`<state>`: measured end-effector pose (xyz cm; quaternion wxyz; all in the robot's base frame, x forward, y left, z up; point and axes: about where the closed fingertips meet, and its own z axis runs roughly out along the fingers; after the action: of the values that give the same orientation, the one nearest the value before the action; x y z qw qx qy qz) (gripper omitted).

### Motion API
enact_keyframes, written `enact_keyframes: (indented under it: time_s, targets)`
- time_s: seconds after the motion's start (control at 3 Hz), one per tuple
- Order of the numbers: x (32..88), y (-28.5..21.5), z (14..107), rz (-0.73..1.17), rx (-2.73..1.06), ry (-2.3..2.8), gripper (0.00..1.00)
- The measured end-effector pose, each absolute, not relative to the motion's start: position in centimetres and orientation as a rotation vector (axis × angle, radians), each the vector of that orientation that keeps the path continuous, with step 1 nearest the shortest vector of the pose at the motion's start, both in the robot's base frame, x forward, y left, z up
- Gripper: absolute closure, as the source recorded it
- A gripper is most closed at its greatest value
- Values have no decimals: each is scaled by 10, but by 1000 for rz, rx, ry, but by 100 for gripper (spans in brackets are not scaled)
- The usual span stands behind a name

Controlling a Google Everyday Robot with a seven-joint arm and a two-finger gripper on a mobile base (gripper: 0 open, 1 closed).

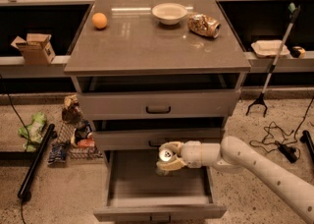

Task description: Pick green can from bottom drawer and place on counter

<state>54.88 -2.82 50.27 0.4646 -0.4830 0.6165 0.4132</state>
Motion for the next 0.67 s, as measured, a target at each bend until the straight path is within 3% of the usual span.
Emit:
enact_keyframes:
  time_s: [0.67]
  targets:
    - [554, -27, 536, 1012, -1214, 1504, 100]
